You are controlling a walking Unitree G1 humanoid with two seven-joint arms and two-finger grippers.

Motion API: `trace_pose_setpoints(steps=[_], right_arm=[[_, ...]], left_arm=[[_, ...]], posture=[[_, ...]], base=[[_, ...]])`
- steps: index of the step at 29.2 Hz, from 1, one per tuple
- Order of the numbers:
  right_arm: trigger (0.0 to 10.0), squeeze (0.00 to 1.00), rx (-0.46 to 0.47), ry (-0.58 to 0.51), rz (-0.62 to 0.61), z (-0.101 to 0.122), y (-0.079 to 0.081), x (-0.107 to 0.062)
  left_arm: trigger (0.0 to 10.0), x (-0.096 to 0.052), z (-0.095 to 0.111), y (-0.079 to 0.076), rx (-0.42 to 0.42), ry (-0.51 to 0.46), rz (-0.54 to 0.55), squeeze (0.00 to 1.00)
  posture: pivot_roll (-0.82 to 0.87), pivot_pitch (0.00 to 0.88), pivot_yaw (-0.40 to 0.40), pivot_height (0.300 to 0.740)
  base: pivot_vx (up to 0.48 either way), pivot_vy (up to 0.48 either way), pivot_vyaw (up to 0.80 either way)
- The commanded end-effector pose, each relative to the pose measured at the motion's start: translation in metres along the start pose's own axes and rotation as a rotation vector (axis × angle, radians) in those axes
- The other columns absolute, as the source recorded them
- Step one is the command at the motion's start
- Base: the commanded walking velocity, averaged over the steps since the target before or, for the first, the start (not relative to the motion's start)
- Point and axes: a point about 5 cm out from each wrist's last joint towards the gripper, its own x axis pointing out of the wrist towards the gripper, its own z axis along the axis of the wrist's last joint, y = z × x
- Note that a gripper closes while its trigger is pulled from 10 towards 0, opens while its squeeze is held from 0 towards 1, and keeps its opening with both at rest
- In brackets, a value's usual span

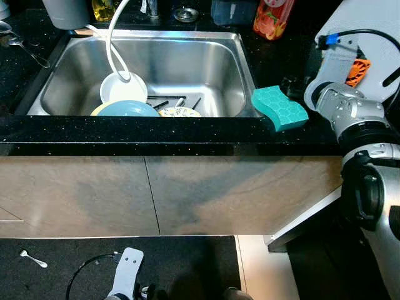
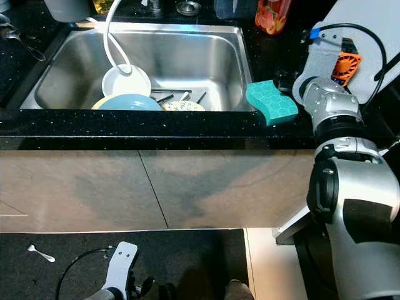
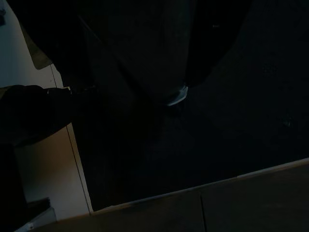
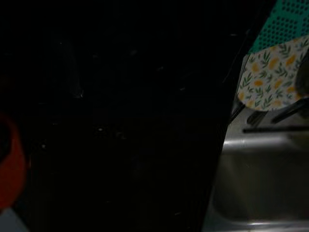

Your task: Kitchen organization

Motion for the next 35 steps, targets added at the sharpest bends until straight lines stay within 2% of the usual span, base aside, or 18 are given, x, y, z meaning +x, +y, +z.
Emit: trace_pose_setpoints(steps=[1, 6, 7, 13, 19, 27, 31, 35], right_arm=[[10.0, 0.00, -0.013, 0.015, -0.015, -0.001, -0.008, -0.002], [10.0, 0.00, -0.046, 0.009, -0.056, 0.004, -0.017, -0.005], [10.0, 0.00, -0.056, 0.004, -0.094, 0.006, -0.023, -0.007], [10.0, 0.00, -0.050, -0.007, -0.139, 0.011, -0.032, -0.010], [10.0, 0.00, -0.050, -0.014, -0.155, 0.013, -0.034, -0.011], [10.0, 0.00, -0.114, -0.031, -0.232, 0.016, -0.040, -0.013], [10.0, 0.00, -0.117, -0.027, -0.225, 0.016, -0.039, -0.013], [10.0, 0.00, -0.157, 0.013, -0.149, 0.013, -0.035, -0.012]], left_arm=[[10.0, -0.010, -0.040, -0.011, -0.030, 0.157, -0.039, 0.00], [10.0, -0.010, -0.040, -0.010, -0.031, 0.155, -0.040, 0.00], [10.0, -0.009, -0.039, -0.010, -0.031, 0.154, -0.041, 0.00], [10.0, -0.009, -0.039, -0.010, -0.031, 0.154, -0.040, 0.00], [10.0, -0.009, -0.039, -0.011, -0.032, 0.153, -0.040, 0.00], [10.0, -0.009, -0.039, -0.011, -0.035, 0.152, -0.041, 0.00], [10.0, -0.009, -0.039, -0.012, -0.036, 0.152, -0.041, 0.00], [10.0, -0.009, -0.039, -0.012, -0.037, 0.152, -0.041, 0.00]], posture=[[0.03, 0.151, -0.032, 0.740], [0.03, 0.153, -0.030, 0.740], [0.03, 0.154, -0.029, 0.740], [0.03, 0.157, -0.030, 0.740], [0.03, 0.157, -0.032, 0.740], [0.03, 0.161, -0.035, 0.740], [0.03, 0.161, -0.035, 0.740], [0.03, 0.162, -0.036, 0.740]], base=[[0.000, 0.000, 0.00], [0.000, 0.000, 0.00], [0.000, 0.000, 0.00], [0.000, 0.000, 0.00], [0.000, 0.000, 0.00], [0.000, 0.000, 0.00], [0.000, 0.000, 0.00], [0.000, 0.000, 0.00]])
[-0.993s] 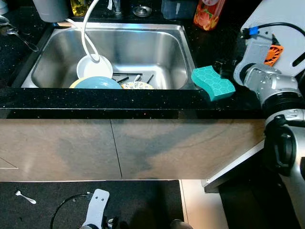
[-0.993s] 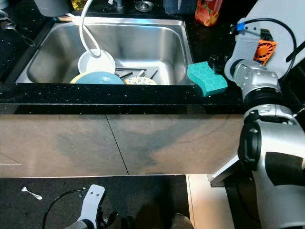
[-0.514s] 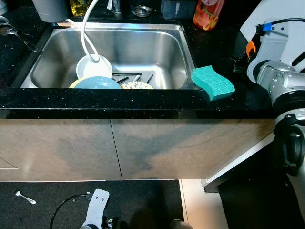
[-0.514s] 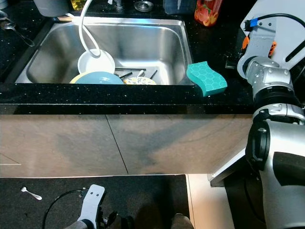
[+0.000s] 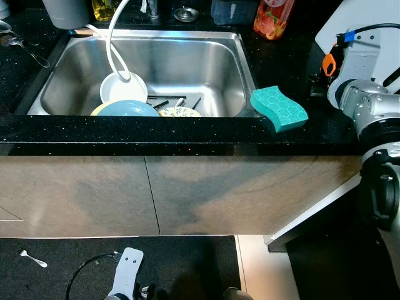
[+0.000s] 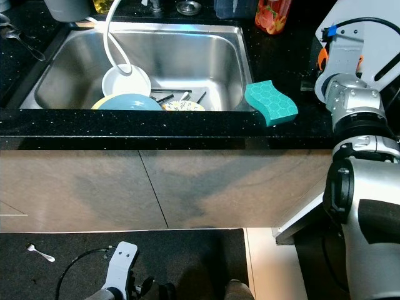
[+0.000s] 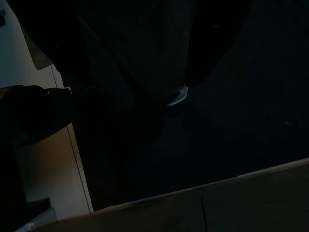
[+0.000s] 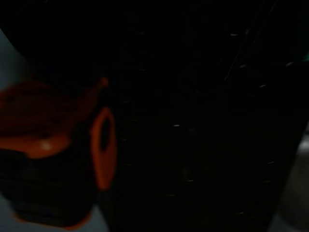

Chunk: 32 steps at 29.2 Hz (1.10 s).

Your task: Kitchen organization

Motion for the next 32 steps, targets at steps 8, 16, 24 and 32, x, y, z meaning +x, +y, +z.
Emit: trace_pose_setpoints(steps=[8, 16, 24, 32], right_arm=[[10.0, 0.00, -0.062, -0.026, -0.083, 0.009, -0.020, -0.005], [10.0, 0.00, -0.038, -0.076, -0.102, 0.017, -0.018, -0.005], [10.0, 0.00, -0.001, -0.098, -0.039, 0.015, -0.001, -0.002], [10.0, 0.00, 0.047, -0.075, 0.055, 0.011, 0.019, 0.001]], left_arm=[[10.0, -0.009, -0.039, -0.011, -0.037, 0.152, -0.039, 0.00], [10.0, -0.009, -0.040, -0.012, -0.036, 0.153, -0.039, 0.00], [10.0, -0.009, -0.040, -0.012, -0.035, 0.152, -0.041, 0.00], [10.0, -0.009, -0.040, -0.013, -0.036, 0.149, -0.040, 0.00]], posture=[[0.03, 0.160, -0.036, 0.740], [0.03, 0.153, -0.039, 0.740], [0.03, 0.148, -0.041, 0.740], [0.03, 0.151, -0.042, 0.740]], base=[[0.000, 0.000, 0.00], [0.000, 0.000, 0.00], [0.000, 0.000, 0.00], [0.000, 0.000, 0.00]])
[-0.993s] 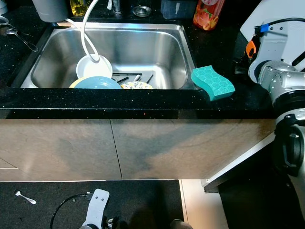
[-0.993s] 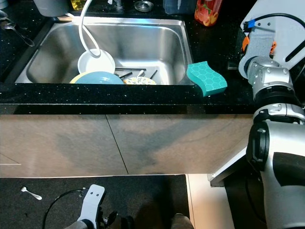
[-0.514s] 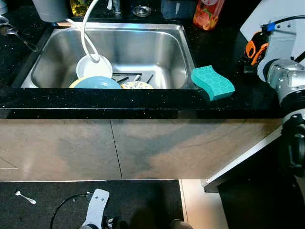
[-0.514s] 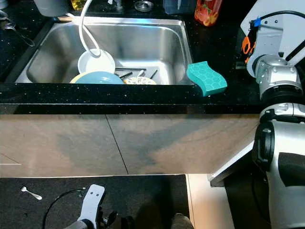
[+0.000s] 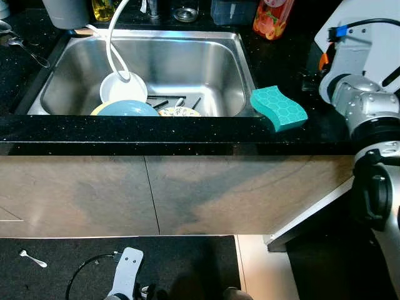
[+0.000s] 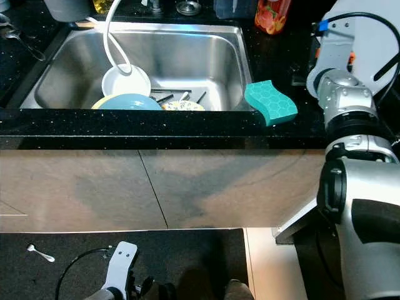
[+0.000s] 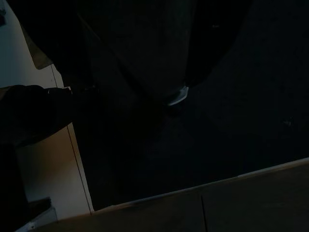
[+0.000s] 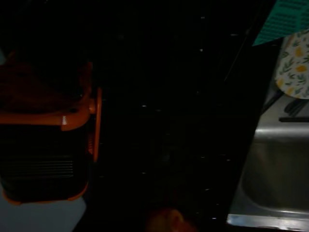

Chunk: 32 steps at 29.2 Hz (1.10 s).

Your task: Kitchen organization

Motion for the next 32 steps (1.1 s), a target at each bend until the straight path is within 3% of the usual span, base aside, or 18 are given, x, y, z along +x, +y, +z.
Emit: trace_pose_setpoints(steps=[1, 22, 29, 30, 32], right_arm=[[10.0, 0.00, 0.023, -0.007, 0.009, 0.004, 0.000, -0.001], [10.0, 0.00, 0.057, -0.038, 0.009, 0.008, 0.000, -0.001], [10.0, 0.00, 0.232, -0.133, 0.149, 0.025, 0.007, -0.003], [10.0, 0.00, 0.288, -0.191, 0.178, 0.034, 0.006, -0.005], [10.0, 0.00, 0.291, -0.209, 0.170, 0.036, 0.004, -0.006]], left_arm=[[10.0, -0.009, -0.040, -0.012, -0.036, 0.151, -0.038, 0.00], [10.0, -0.009, -0.039, -0.012, -0.040, 0.148, -0.039, 0.00], [10.0, -0.008, -0.038, -0.013, -0.045, 0.146, -0.039, 0.00], [10.0, -0.009, -0.039, -0.013, -0.047, 0.147, -0.039, 0.00], [10.0, -0.009, -0.039, -0.013, -0.048, 0.147, -0.040, 0.00]], posture=[[0.03, 0.151, -0.042, 0.740], [0.04, 0.155, -0.043, 0.740], [0.04, 0.157, -0.044, 0.740], [0.03, 0.157, -0.043, 0.740], [0.03, 0.158, -0.043, 0.740]], base=[[0.000, 0.000, 0.00], [0.000, 0.000, 0.00], [0.000, 0.000, 0.00], [0.000, 0.000, 0.00], [0.000, 0.000, 0.00]])
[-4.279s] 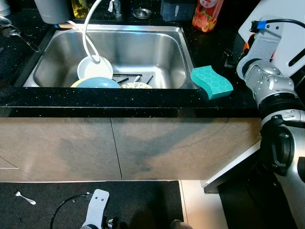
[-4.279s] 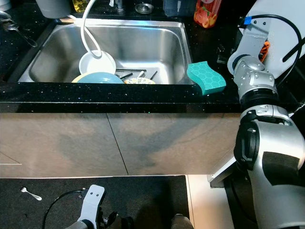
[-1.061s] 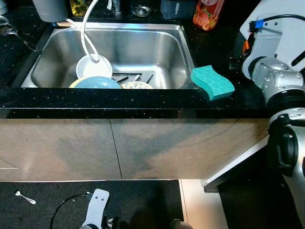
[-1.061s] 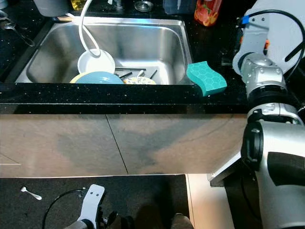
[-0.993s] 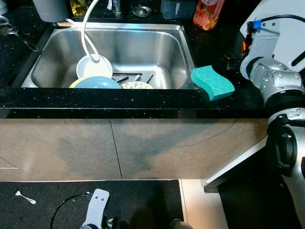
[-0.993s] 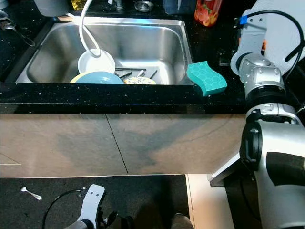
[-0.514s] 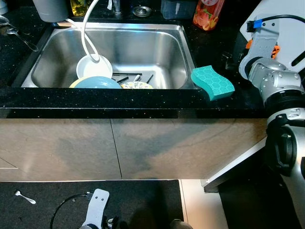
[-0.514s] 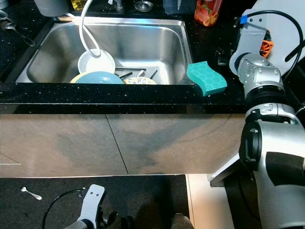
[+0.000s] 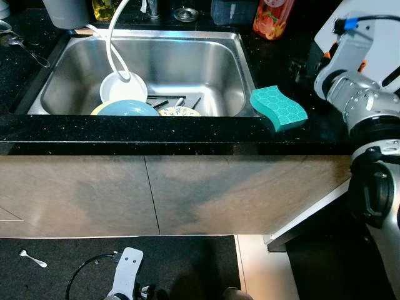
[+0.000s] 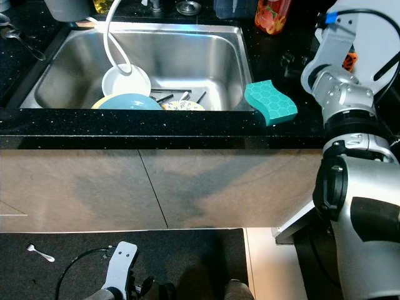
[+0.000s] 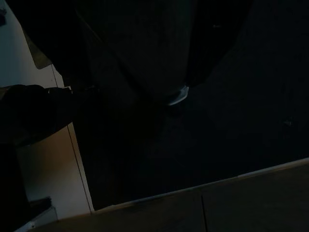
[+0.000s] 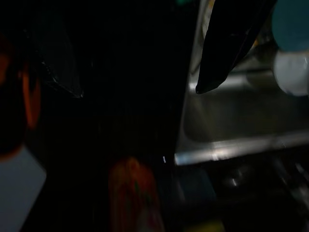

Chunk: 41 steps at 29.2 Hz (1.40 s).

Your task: Kitchen organization

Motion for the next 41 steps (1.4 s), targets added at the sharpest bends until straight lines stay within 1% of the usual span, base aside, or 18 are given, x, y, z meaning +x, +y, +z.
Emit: trace_pose_setpoints(steps=[1, 2, 5, 6, 7, 9, 10, 17, 20, 21, 25, 28, 29, 33, 34, 35, 36, 41], right_arm=[[10.0, 0.00, 0.022, -0.068, 0.004, 0.013, 0.000, -0.001], [10.0, 0.00, -0.029, -0.105, -0.044, 0.017, -0.004, -0.002], [10.0, 0.00, -0.062, -0.122, -0.081, 0.018, -0.007, -0.003], [10.0, 0.00, -0.118, -0.120, -0.122, 0.017, -0.011, -0.004], [10.0, 0.00, -0.198, -0.116, -0.212, 0.015, -0.020, -0.006], [10.0, 0.00, -0.255, -0.113, -0.268, 0.014, -0.026, -0.008], [10.0, 0.00, -0.257, -0.109, -0.334, 0.012, -0.037, -0.012], [10.0, 0.00, -0.227, -0.101, -0.406, 0.006, -0.054, -0.018], [10.0, 0.00, -0.162, -0.058, -0.420, -0.008, -0.060, -0.020], [10.0, 0.00, -0.162, -0.058, -0.420, -0.008, -0.060, -0.020], [10.0, 0.00, -0.080, -0.037, -0.403, -0.023, -0.059, -0.019], [9.8, 0.00, -0.045, -0.045, -0.398, -0.026, -0.058, -0.019], [9.0, 0.00, -0.032, -0.051, -0.393, -0.027, -0.058, -0.019], [9.1, 0.00, -0.009, -0.064, -0.376, -0.030, -0.056, -0.019], [9.7, 0.00, -0.001, -0.073, -0.359, -0.031, -0.054, -0.018], [9.7, 0.00, 0.006, -0.080, -0.348, -0.031, -0.053, -0.018], [10.0, 0.00, 0.010, -0.084, -0.334, -0.032, -0.051, -0.017], [10.0, 0.00, 0.036, -0.090, -0.287, -0.038, -0.044, -0.015]], left_arm=[[10.0, -0.009, -0.039, -0.011, -0.045, 0.150, -0.036, 0.00], [10.0, -0.009, -0.039, -0.011, -0.045, 0.150, -0.039, 0.00], [10.0, -0.009, -0.039, -0.011, -0.046, 0.149, -0.040, 0.00], [10.0, -0.009, -0.039, -0.011, -0.046, 0.148, -0.040, 0.00], [10.0, -0.010, -0.040, -0.011, -0.045, 0.147, -0.042, 0.00], [10.0, -0.010, -0.040, -0.011, -0.044, 0.147, -0.042, 0.00], [10.0, -0.010, -0.041, -0.012, -0.044, 0.147, -0.042, 0.00], [10.0, -0.011, -0.042, -0.011, -0.042, 0.150, -0.042, 0.00], [10.0, -0.012, -0.044, -0.011, -0.039, 0.154, -0.044, 0.00], [10.0, -0.012, -0.044, -0.011, -0.039, 0.154, -0.044, 0.00], [10.0, -0.012, -0.045, -0.011, -0.037, 0.156, -0.046, 0.00], [10.0, -0.013, -0.045, -0.011, -0.035, 0.156, -0.047, 0.00], [10.0, -0.013, -0.046, -0.011, -0.034, 0.156, -0.047, 0.00], [10.0, -0.013, -0.046, -0.011, -0.034, 0.156, -0.046, 0.00], [10.0, -0.013, -0.046, -0.011, -0.034, 0.156, -0.046, 0.00], [10.0, -0.013, -0.046, -0.011, -0.034, 0.157, -0.046, 0.00], [10.0, -0.013, -0.046, -0.011, -0.034, 0.157, -0.046, 0.00], [10.0, -0.013, -0.047, -0.012, -0.036, 0.156, -0.048, 0.00]], posture=[[0.03, 0.158, -0.043, 0.740], [0.03, 0.160, -0.043, 0.740], [0.03, 0.160, -0.043, 0.740], [0.03, 0.162, -0.040, 0.740], [0.03, 0.165, -0.040, 0.740], [0.03, 0.167, -0.040, 0.740], [0.04, 0.167, -0.040, 0.740], [0.04, 0.168, -0.038, 0.740], [0.04, 0.169, -0.036, 0.740], [0.04, 0.169, -0.036, 0.740], [0.05, 0.168, -0.035, 0.740], [0.05, 0.167, -0.034, 0.740], [0.05, 0.167, -0.034, 0.740], [0.05, 0.168, -0.035, 0.740], [0.05, 0.168, -0.035, 0.740], [0.05, 0.168, -0.035, 0.740], [0.05, 0.171, -0.035, 0.740], [0.06, 0.178, -0.036, 0.740]], base=[[0.000, 0.000, 0.00], [0.000, 0.000, 0.00], [0.000, 0.000, 0.00], [0.000, 0.000, 0.00], [0.000, 0.000, 0.00], [0.000, 0.000, 0.00], [0.000, 0.000, 0.00], [0.000, 0.000, 0.00], [0.000, 0.000, 0.00], [0.000, 0.000, 0.00], [0.000, 0.000, 0.00], [0.000, 0.000, 0.00], [0.000, 0.000, 0.00], [0.000, 0.000, 0.00], [0.000, 0.000, 0.00], [0.000, 0.000, 0.00], [0.000, 0.000, 0.00], [0.000, 0.000, 0.00]])
